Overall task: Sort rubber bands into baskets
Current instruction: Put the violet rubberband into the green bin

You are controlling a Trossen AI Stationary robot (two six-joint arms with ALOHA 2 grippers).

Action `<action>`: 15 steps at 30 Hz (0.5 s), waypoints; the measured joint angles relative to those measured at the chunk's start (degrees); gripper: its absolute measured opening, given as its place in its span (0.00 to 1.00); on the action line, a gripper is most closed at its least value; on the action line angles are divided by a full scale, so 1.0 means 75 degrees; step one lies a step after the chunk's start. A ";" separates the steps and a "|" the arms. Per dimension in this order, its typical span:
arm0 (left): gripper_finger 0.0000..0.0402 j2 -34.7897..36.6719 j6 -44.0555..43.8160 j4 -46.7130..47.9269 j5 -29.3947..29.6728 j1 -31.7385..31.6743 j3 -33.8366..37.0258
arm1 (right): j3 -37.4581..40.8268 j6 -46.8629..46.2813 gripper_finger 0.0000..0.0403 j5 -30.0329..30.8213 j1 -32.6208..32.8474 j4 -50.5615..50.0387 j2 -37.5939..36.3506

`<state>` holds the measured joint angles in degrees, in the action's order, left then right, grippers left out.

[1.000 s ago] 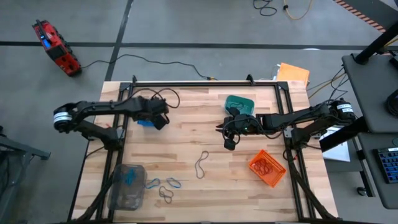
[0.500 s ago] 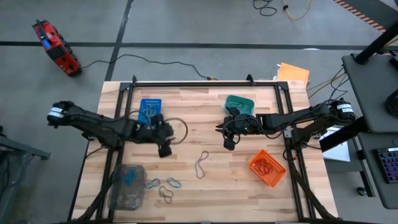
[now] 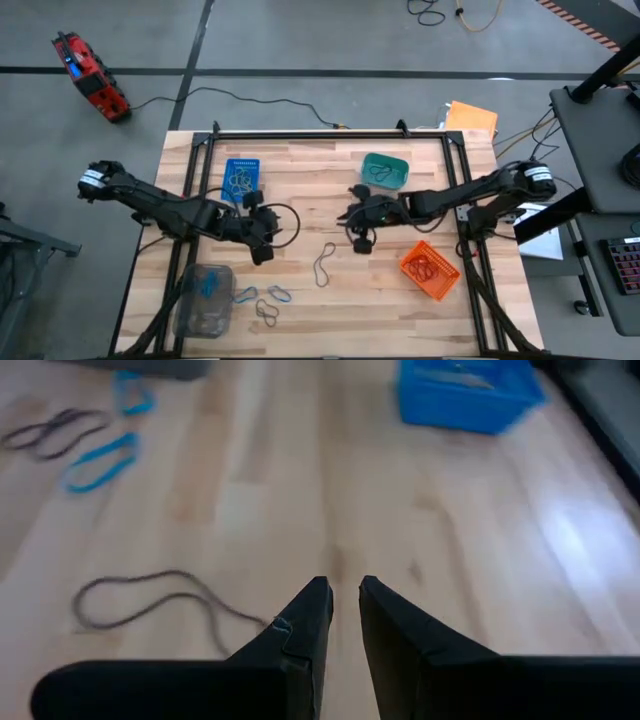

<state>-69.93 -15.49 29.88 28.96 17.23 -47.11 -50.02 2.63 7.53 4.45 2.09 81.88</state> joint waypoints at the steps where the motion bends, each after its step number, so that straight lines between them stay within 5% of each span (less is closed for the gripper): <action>1: 0.33 0.0000 -0.0002 0.0007 0.0067 0.0000 0.0000 | -0.0119 0.0148 0.13 -0.0090 0.0073 -0.0037 0.0119; 15: 0.33 0.0003 0.0312 0.0010 0.0894 0.0000 0.0000 | -0.1806 0.0655 0.20 -0.1417 0.0387 -0.0596 0.2243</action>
<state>-69.91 -13.15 29.95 35.66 17.23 -47.11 -63.56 7.54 -3.09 7.35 -2.39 98.70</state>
